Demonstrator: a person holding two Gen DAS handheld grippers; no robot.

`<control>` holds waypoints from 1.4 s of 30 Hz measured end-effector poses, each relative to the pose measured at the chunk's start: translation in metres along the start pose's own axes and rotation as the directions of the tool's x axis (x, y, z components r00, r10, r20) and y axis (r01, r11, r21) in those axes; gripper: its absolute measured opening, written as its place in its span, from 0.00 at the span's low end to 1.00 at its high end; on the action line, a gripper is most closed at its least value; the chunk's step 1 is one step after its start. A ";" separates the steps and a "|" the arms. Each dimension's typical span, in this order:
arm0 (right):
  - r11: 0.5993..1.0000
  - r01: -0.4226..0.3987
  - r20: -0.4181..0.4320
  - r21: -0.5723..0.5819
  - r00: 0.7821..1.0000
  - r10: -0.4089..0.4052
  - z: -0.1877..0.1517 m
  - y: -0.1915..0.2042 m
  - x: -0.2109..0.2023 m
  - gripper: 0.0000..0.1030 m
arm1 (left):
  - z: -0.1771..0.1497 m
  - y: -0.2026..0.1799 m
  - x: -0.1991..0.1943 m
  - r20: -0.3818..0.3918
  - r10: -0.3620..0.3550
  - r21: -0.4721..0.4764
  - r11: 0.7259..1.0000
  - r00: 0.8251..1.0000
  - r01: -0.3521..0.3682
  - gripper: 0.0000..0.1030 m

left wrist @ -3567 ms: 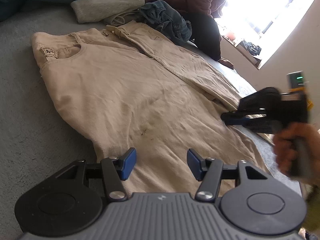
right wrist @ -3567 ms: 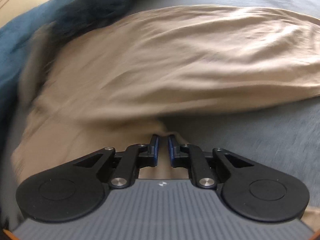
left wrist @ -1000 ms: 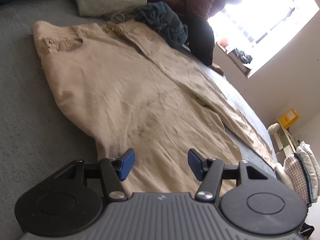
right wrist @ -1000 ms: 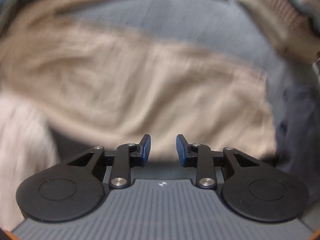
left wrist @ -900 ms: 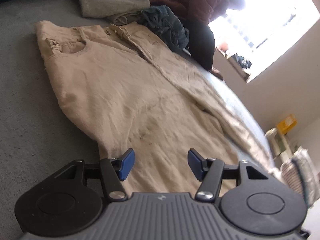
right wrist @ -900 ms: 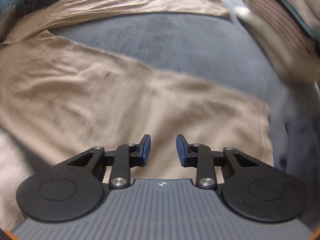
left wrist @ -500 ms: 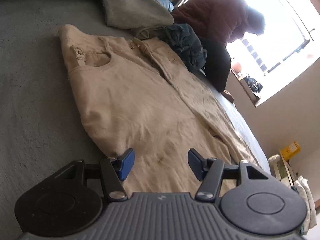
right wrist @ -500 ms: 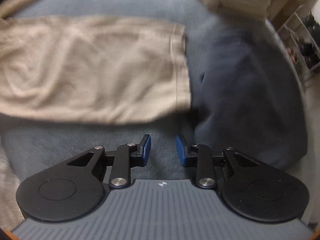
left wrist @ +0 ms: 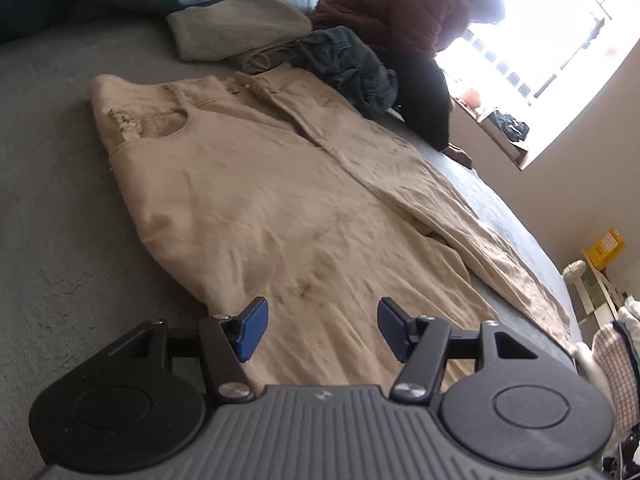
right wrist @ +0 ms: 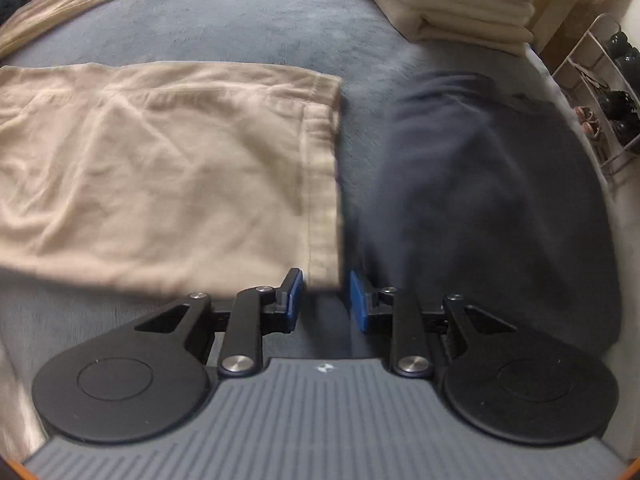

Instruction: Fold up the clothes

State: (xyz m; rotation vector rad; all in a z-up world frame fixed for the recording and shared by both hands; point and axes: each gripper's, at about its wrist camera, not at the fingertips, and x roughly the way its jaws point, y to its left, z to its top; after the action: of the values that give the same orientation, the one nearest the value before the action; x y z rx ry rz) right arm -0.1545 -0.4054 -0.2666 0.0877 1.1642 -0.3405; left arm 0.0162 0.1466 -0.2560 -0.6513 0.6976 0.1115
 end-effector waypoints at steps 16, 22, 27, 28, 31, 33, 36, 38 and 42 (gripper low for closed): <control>0.939 -0.253 0.039 -0.235 0.962 0.269 0.024 0.120 0.008 0.23 | -0.002 -0.009 0.001 -0.002 0.027 0.077 0.997 1.000 -0.027 0.60; 0.954 -0.199 -0.054 -0.226 0.980 0.191 -0.004 0.106 -0.002 0.23 | -0.005 -0.020 0.002 -0.017 0.043 0.144 0.989 0.999 -0.040 0.60; 0.945 -0.250 0.025 -0.210 0.965 0.261 0.021 0.119 -0.019 0.24 | -0.002 -0.041 -0.002 -0.061 0.049 0.219 0.975 0.997 -0.034 0.60; 0.935 -0.278 0.035 -0.219 0.956 0.292 0.030 0.129 -0.020 0.24 | -0.002 -0.045 -0.003 -0.063 0.051 0.241 0.970 0.997 -0.034 0.60; 0.894 -0.344 0.054 -0.286 0.926 0.373 0.053 0.167 -0.015 0.24 | -0.002 -0.052 -0.001 -0.074 0.086 0.301 0.952 0.994 -0.060 0.61; 0.868 -0.365 0.037 -0.338 0.916 0.400 0.061 0.188 -0.011 0.23 | -0.006 -0.050 0.005 -0.102 0.128 0.326 0.941 0.987 -0.088 0.61; 0.847 -0.359 -0.038 -0.393 0.926 0.375 0.055 0.210 0.007 0.24 | -0.014 -0.041 0.014 -0.153 0.159 0.323 0.941 0.975 -0.103 0.61; 0.823 -0.362 -0.102 -0.437 0.929 0.355 0.045 0.214 0.009 0.24 | -0.013 -0.041 0.015 -0.155 0.153 0.318 0.943 0.976 -0.097 0.65; 0.782 -0.393 -0.159 -0.485 0.918 0.363 0.044 0.218 -0.006 0.24 | -0.016 -0.043 0.017 -0.158 0.157 0.338 0.936 0.975 -0.096 0.68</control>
State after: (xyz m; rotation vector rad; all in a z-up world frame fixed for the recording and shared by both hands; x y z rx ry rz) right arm -0.0501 -0.2090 -0.2672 -0.1347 1.2289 0.3396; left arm 0.0335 0.1011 -0.2532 -0.2966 0.9133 0.0526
